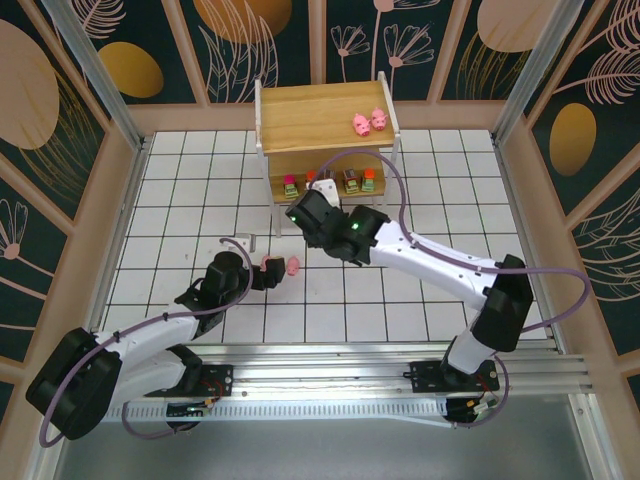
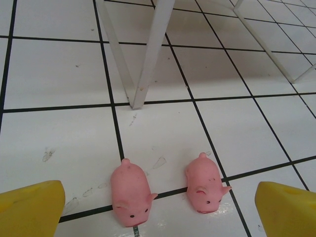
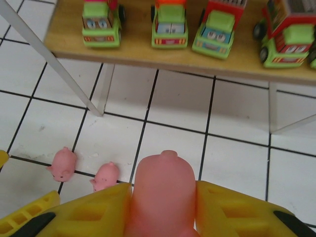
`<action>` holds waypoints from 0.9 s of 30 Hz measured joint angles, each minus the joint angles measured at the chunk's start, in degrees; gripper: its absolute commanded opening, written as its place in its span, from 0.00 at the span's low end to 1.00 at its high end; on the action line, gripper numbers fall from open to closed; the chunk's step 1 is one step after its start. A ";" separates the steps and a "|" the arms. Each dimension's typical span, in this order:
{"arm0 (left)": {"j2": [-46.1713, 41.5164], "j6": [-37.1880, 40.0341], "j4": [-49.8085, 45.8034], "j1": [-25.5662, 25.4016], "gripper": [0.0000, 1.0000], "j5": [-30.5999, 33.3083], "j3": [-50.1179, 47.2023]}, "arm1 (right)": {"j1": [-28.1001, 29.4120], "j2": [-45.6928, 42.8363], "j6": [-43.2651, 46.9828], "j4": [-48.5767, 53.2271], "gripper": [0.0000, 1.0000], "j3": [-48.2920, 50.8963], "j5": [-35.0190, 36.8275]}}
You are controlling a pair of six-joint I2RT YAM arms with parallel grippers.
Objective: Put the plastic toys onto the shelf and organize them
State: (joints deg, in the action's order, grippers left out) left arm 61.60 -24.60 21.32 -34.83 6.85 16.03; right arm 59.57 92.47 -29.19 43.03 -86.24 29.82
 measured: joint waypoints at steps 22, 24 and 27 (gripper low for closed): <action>-1.57 3.52 2.73 -6.12 0.98 -1.92 -0.20 | -1.29 -0.17 6.19 10.25 0.38 -22.75 6.29; -1.57 3.63 2.75 -6.47 0.98 -1.90 -0.20 | -1.99 -0.17 6.84 10.99 0.38 -24.72 6.67; -1.57 3.91 2.73 -6.78 0.98 -1.81 -0.20 | -3.78 -0.15 8.31 11.65 0.38 -27.91 6.82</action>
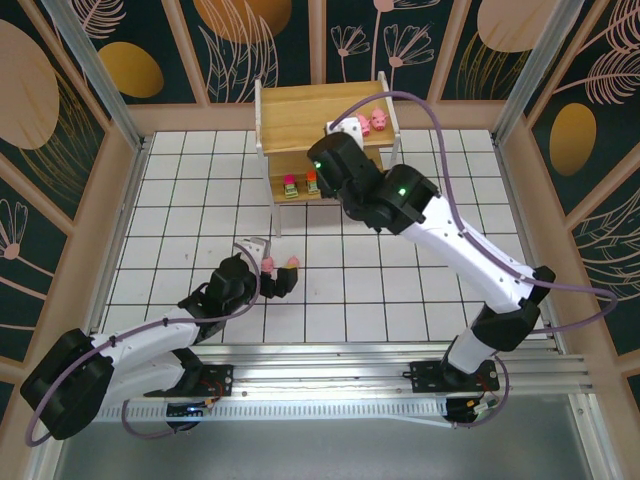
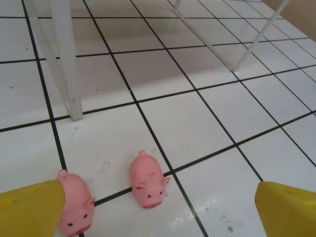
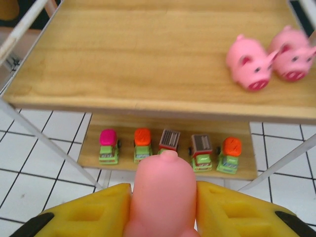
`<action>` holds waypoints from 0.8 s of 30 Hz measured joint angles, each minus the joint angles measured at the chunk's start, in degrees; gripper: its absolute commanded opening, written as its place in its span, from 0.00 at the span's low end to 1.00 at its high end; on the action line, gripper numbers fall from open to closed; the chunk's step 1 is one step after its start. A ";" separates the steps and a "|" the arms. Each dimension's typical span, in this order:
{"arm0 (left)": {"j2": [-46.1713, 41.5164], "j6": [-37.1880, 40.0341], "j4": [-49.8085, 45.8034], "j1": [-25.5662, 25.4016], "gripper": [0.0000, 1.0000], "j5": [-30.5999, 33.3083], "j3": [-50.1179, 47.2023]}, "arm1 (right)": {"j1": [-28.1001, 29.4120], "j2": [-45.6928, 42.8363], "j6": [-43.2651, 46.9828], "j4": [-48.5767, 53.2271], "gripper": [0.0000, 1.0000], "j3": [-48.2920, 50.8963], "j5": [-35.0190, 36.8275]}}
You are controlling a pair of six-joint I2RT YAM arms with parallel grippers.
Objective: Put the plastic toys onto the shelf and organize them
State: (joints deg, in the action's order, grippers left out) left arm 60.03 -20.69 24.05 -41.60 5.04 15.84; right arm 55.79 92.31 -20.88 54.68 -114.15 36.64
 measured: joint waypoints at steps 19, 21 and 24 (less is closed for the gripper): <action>0.00 0.55 -0.04 -0.33 0.99 2.54 0.00 | -10.49 14.38 8.63 3.76 0.38 -22.80 -4.98; 0.00 0.55 -0.04 -0.33 0.99 2.78 0.00 | -11.15 15.47 9.01 4.13 0.38 -23.12 -5.79; 0.00 0.55 -0.07 -0.33 0.99 2.99 0.00 | -11.91 16.61 9.27 4.55 0.38 -23.12 -6.93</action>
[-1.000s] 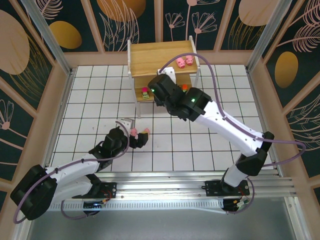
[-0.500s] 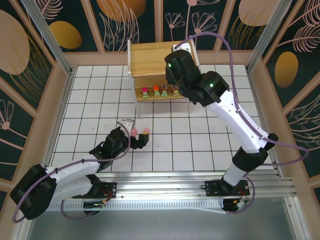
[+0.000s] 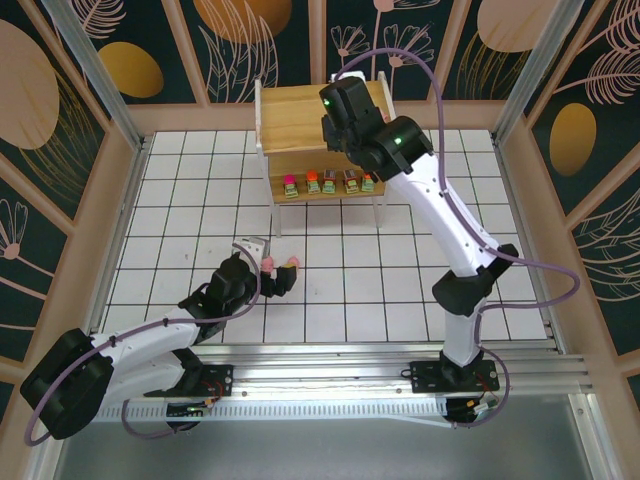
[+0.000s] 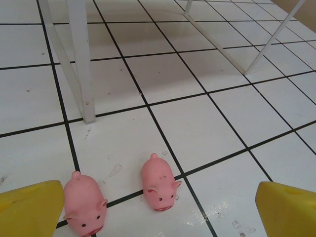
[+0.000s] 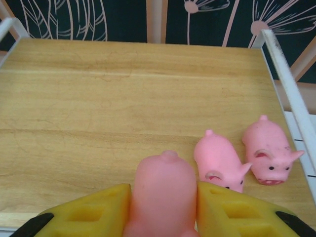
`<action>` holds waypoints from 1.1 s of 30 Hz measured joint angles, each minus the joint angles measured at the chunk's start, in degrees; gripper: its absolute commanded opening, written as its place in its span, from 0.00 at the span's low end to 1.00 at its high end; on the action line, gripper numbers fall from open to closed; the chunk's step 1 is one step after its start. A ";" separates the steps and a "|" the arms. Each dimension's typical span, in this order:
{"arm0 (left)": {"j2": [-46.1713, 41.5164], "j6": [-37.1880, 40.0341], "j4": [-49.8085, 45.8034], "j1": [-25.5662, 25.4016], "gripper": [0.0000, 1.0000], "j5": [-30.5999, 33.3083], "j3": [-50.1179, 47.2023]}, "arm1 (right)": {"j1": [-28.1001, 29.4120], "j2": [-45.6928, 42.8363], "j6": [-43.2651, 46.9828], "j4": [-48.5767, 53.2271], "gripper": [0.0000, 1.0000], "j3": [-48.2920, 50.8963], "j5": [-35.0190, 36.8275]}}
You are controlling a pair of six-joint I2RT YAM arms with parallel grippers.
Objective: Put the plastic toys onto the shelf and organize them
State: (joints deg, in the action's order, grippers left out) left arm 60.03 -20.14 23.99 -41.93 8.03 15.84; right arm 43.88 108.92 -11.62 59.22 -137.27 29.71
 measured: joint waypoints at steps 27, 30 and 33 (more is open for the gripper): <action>-0.85 -0.02 -0.24 0.00 0.99 1.66 0.00 | -1.92 1.60 0.85 0.11 0.39 1.31 -3.34; -0.85 0.00 -0.22 0.00 0.99 1.66 0.00 | -2.32 1.95 0.85 0.11 0.39 1.31 -3.93; -0.85 0.00 -0.24 0.00 0.99 1.66 0.00 | -2.60 2.19 0.85 -0.11 0.39 1.31 -4.35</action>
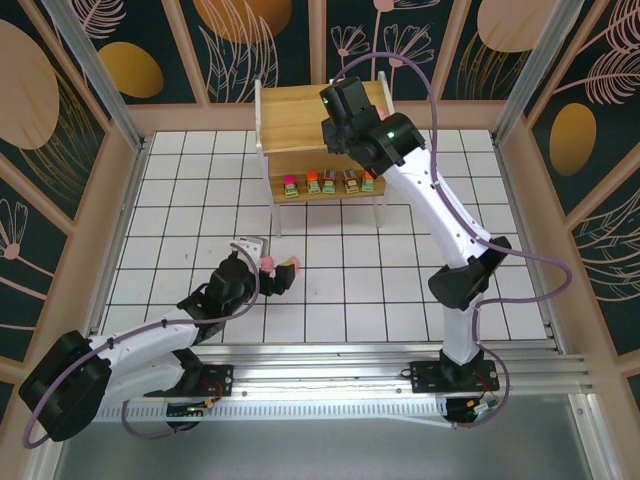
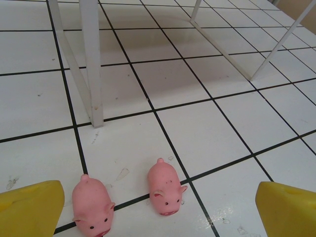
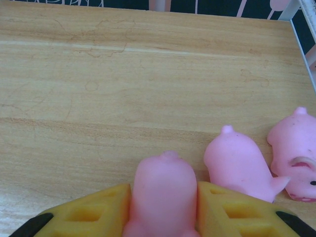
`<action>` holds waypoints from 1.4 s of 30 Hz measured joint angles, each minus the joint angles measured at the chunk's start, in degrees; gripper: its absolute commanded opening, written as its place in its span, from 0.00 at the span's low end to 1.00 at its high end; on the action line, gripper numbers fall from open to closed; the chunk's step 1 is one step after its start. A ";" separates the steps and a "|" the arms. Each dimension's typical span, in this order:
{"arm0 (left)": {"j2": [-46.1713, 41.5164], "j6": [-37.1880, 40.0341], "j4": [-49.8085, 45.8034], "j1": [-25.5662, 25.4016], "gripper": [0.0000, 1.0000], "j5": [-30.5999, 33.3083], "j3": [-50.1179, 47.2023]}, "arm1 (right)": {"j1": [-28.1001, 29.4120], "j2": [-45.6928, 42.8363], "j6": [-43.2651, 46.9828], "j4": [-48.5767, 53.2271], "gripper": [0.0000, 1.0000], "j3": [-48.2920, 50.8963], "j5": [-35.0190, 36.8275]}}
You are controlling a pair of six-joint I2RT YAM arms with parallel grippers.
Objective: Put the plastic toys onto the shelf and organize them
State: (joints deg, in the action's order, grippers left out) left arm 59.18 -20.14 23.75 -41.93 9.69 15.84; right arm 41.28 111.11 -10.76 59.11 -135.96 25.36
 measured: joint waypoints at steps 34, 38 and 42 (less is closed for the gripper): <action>0.00 0.00 0.00 0.00 0.99 0.98 0.00 | -1.11 1.86 0.46 -1.44 0.52 0.00 -1.05; 0.00 -0.02 -0.04 0.00 0.99 1.42 0.00 | -1.11 1.38 0.44 -1.46 0.52 0.00 -1.05; 0.00 -0.02 -0.17 0.00 0.99 1.73 0.00 | -1.11 0.22 0.44 -1.46 0.53 0.00 -1.05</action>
State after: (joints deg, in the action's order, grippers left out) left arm 59.18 -20.16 23.57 -41.93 11.42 15.84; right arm 40.16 111.33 -10.33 57.65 -135.96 24.32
